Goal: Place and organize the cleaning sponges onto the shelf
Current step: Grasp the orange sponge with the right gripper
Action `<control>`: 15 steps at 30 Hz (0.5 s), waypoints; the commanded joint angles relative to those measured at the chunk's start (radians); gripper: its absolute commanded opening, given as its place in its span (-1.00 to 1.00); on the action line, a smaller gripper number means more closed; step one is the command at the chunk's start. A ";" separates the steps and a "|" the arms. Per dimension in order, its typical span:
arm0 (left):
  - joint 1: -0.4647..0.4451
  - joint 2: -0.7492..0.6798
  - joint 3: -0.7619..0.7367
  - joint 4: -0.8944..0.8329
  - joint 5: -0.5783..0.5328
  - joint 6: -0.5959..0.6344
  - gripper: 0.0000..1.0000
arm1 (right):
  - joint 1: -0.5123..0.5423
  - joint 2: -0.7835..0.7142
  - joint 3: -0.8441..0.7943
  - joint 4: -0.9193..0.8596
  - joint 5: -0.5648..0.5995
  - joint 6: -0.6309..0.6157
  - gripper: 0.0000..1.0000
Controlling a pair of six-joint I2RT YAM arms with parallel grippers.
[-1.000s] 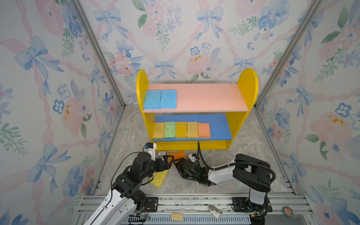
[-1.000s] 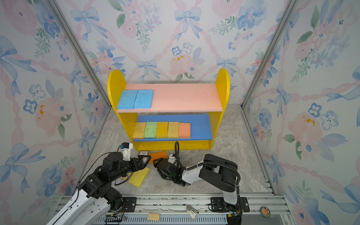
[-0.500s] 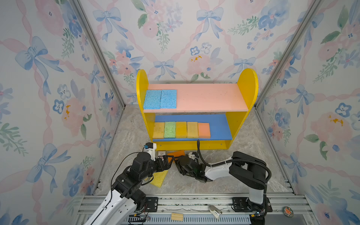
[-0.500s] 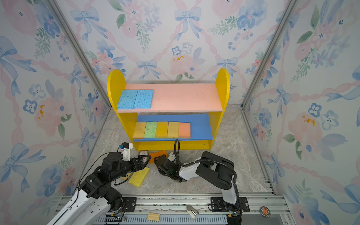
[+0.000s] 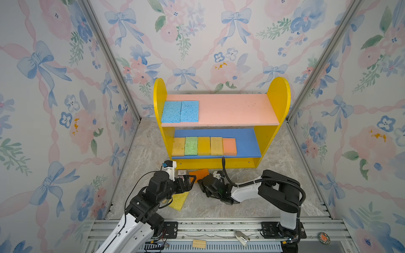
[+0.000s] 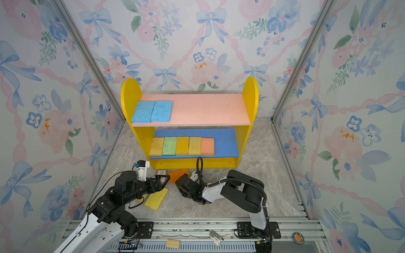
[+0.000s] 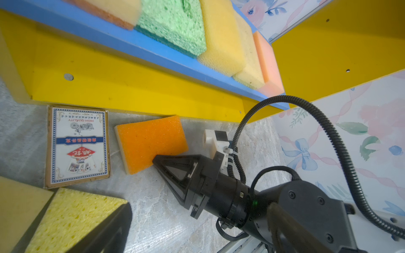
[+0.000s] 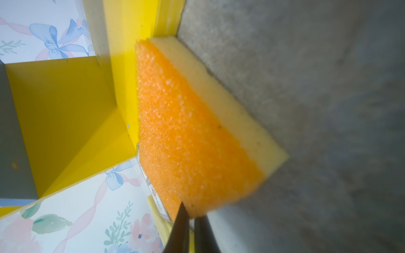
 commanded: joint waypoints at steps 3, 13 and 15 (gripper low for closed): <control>0.006 0.019 0.011 0.002 0.055 0.038 0.96 | -0.023 -0.162 -0.074 -0.210 -0.121 -0.104 -0.88; 0.007 0.101 -0.002 0.086 0.270 0.071 0.96 | -0.147 -0.440 0.015 -0.790 -0.445 -0.680 -0.95; 0.007 0.112 -0.022 0.149 0.325 0.040 0.96 | -0.144 -0.464 0.079 -0.913 -0.464 -0.851 -0.95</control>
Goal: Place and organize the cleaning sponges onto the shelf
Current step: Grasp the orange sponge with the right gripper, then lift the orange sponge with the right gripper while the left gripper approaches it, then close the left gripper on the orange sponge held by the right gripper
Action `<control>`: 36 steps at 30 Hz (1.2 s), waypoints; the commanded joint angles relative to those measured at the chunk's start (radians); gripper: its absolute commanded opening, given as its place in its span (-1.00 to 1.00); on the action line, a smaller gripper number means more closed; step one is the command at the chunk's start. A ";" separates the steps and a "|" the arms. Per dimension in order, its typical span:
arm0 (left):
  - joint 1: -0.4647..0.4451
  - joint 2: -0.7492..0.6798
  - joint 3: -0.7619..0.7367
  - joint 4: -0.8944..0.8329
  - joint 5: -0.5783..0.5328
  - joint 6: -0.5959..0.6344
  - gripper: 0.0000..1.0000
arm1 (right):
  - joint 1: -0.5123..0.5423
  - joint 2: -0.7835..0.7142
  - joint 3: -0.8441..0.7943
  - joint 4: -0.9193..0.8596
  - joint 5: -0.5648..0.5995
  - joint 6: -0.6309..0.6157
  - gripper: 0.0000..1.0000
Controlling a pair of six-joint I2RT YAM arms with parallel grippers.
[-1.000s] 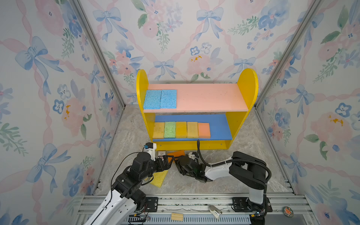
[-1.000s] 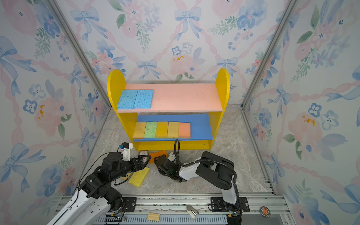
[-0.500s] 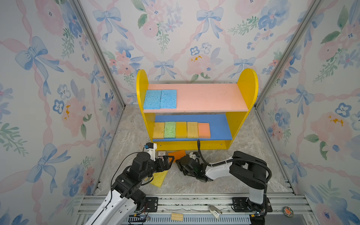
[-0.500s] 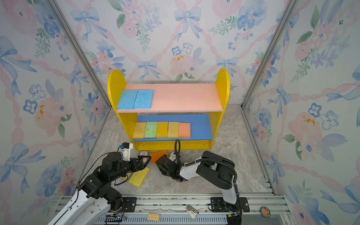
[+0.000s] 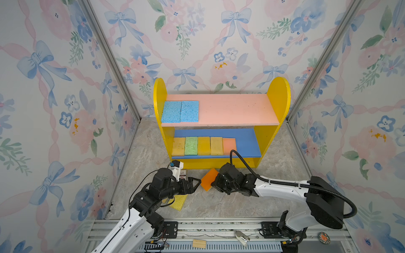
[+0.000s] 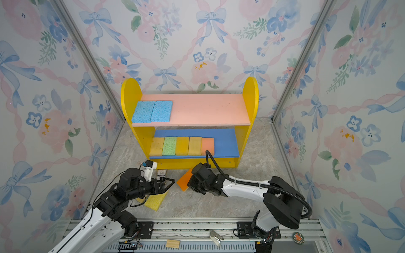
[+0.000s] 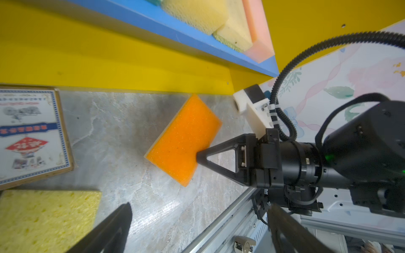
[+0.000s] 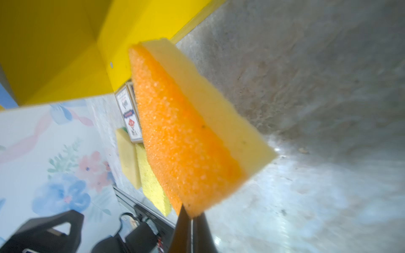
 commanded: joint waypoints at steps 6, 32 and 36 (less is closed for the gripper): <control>0.005 0.045 -0.080 0.292 0.222 -0.132 0.96 | -0.005 -0.150 0.135 -0.420 -0.128 -0.554 -0.98; -0.128 0.161 -0.110 0.773 0.187 -0.367 -0.90 | -0.116 -0.445 0.096 -0.315 -0.400 -0.673 0.04; -0.127 0.132 -0.096 0.795 0.156 -0.418 -1.00 | -0.150 -0.509 0.062 -0.256 -0.422 -0.618 0.69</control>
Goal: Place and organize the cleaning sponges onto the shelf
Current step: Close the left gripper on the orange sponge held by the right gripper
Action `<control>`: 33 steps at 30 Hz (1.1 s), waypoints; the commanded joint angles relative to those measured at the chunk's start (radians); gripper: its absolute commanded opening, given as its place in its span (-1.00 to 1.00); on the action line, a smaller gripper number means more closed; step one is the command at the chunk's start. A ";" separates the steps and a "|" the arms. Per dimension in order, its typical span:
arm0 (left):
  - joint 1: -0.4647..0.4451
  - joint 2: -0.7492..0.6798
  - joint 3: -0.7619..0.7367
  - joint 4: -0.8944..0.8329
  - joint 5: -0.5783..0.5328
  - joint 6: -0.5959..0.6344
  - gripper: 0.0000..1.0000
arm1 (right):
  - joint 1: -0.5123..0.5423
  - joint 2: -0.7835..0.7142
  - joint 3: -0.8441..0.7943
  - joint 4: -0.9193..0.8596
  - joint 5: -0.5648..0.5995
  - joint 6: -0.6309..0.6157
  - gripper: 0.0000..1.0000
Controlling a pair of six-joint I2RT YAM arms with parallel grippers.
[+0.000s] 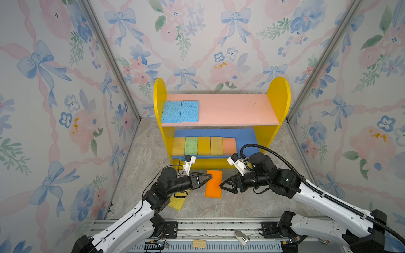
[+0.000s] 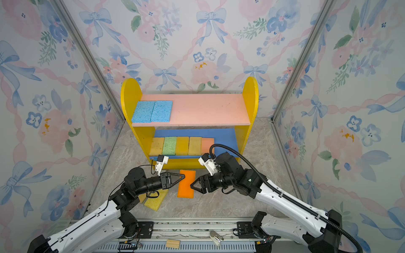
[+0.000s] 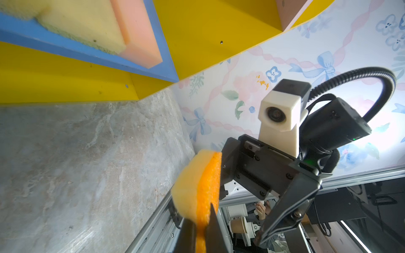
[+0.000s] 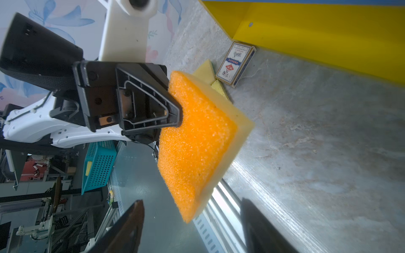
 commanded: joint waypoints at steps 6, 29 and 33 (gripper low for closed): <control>-0.004 -0.048 0.048 0.123 -0.058 -0.137 -1.00 | -0.013 -0.065 -0.034 0.121 -0.089 0.088 0.79; 0.000 -0.036 0.075 0.166 -0.084 -0.192 -0.99 | 0.069 -0.015 -0.009 0.209 -0.021 0.159 -0.68; 0.015 -0.045 0.074 0.163 -0.071 -0.182 -0.70 | 0.069 -0.034 0.002 0.158 0.031 0.155 -0.85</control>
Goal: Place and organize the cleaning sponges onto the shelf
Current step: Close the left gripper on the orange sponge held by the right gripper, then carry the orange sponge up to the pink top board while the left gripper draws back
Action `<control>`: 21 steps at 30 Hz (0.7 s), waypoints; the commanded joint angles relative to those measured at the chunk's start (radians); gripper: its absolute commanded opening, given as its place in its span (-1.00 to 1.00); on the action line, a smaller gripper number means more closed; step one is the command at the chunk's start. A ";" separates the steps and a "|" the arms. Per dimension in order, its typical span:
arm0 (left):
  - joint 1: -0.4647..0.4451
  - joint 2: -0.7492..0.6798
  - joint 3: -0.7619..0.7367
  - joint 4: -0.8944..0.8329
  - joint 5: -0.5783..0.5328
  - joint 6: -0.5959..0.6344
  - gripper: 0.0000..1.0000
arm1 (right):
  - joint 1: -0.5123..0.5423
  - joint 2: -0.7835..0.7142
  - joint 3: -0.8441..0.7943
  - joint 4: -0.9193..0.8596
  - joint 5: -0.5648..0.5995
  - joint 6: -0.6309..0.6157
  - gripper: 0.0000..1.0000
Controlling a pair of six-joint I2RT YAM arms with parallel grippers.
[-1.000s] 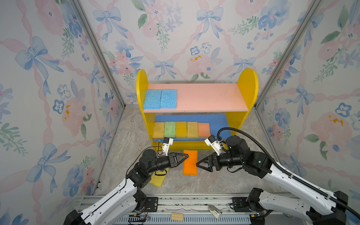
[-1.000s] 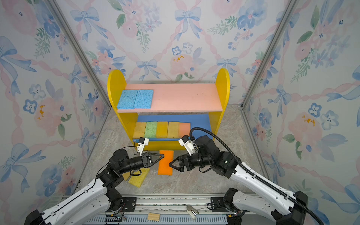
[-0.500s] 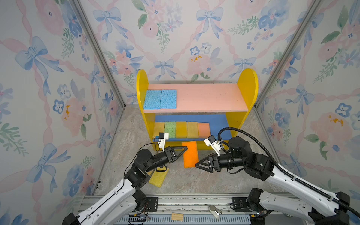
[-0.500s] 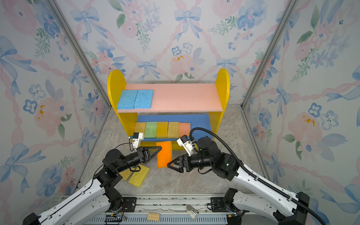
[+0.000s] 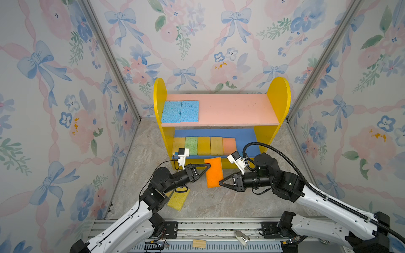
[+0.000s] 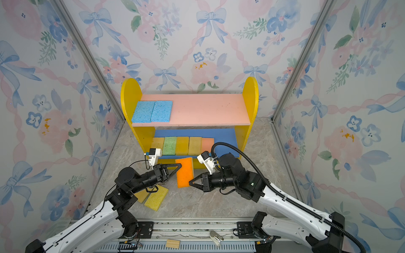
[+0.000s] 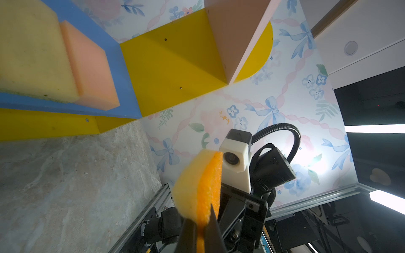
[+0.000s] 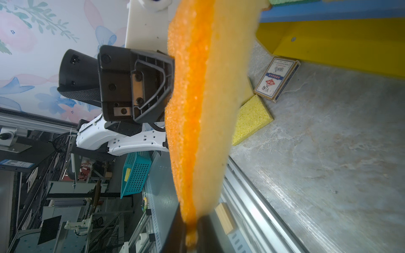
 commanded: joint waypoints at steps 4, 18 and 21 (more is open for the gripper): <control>0.078 -0.057 0.031 -0.091 0.056 0.069 0.35 | 0.006 -0.060 0.053 -0.111 0.142 -0.013 -0.87; 0.187 -0.147 0.170 -0.700 -0.108 0.551 0.96 | -0.043 0.129 0.622 -0.450 0.225 -0.118 -0.87; 0.191 -0.126 0.194 -0.744 -0.147 0.645 0.96 | -0.097 0.234 0.770 -0.502 0.207 -0.119 -0.87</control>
